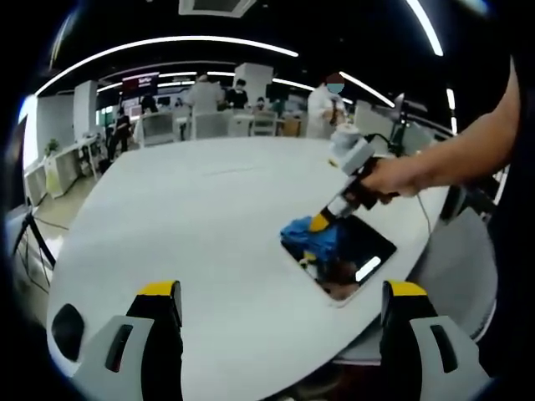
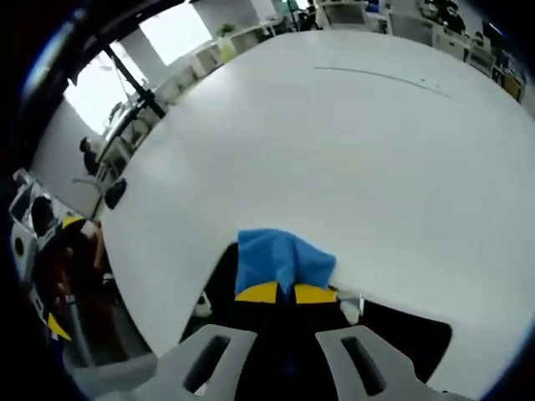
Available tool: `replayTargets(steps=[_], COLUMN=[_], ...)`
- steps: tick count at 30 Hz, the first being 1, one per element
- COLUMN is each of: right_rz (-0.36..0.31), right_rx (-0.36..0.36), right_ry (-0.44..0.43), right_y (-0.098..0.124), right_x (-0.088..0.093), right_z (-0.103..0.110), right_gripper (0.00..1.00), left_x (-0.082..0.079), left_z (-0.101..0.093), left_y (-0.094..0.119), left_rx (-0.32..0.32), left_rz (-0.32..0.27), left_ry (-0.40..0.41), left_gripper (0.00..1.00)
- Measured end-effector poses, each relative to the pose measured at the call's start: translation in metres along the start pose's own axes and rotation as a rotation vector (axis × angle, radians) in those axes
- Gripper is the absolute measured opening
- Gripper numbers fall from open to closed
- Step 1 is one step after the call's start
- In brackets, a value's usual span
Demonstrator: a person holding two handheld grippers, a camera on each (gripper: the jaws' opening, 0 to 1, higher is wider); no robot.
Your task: Wipe the mirror surface with the cleaning cloth until all visible marks leave the cleaned area.
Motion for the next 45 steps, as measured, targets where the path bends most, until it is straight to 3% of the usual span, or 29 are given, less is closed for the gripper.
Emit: replayTargets(steps=[26, 45], right_rz=[0.008, 0.074], right_rx=[-0.028, -0.061], right_ry=[-0.019, -0.002], right_y=[0.022, 0.037], right_x=[0.063, 0.112], right_z=[0.005, 0.017], right_gripper=[0.00, 0.00], left_x=[-0.009, -0.006], left_z=[-0.009, -0.014], left_y=[0.008, 0.014], left_rx=[-0.002, -0.011], left_rz=[-0.023, -0.021], left_ry=[-0.028, -0.028], left_gripper=[1.00, 1.00])
Point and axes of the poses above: the point that each gripper's makers call its tool centre point, and the gripper's own axes: y roughly backward along the fingers, z roughly to its left, x roughly out of its underside, the point moved 7 cm from there along y, roughly backward along the fingers, and after that the axes turned 15 degrees about -y, right-handed, at the moved point
